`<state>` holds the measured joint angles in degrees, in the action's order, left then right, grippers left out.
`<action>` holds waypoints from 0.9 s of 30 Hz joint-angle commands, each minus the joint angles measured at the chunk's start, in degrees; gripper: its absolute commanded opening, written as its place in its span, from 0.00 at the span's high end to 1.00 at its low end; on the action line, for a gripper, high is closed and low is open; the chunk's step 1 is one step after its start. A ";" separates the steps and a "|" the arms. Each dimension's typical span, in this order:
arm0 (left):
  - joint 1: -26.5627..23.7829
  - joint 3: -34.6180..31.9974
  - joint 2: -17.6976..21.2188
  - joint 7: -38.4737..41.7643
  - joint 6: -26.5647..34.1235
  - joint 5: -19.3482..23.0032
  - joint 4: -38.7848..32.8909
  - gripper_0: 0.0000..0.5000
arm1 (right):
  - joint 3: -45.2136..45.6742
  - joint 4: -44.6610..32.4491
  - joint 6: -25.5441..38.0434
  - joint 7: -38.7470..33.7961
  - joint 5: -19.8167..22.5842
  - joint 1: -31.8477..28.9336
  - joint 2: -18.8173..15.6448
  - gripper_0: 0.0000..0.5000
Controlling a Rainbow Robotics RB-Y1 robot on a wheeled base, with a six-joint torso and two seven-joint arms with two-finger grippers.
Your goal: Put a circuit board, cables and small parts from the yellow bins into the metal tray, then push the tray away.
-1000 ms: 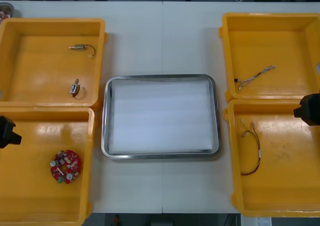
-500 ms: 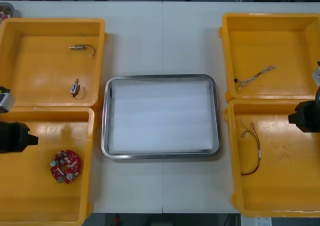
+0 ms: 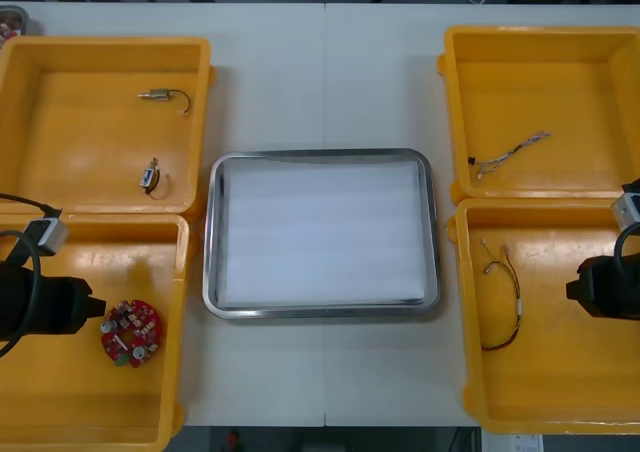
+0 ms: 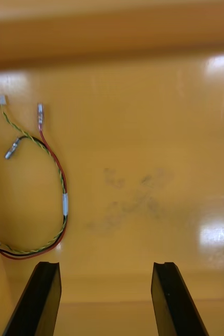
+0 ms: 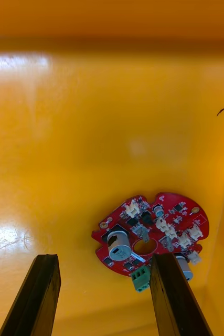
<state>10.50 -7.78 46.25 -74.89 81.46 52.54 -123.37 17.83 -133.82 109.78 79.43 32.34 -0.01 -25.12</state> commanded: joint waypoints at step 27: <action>4.09 8.49 2.09 -4.56 -9.65 -6.31 2.08 0.00 | -11.50 3.22 -15.04 -4.98 -7.90 -5.35 4.11 0.00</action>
<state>12.71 -0.48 46.27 -74.90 73.04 46.96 -121.65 8.07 -131.49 96.83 76.19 25.45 -3.51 -21.48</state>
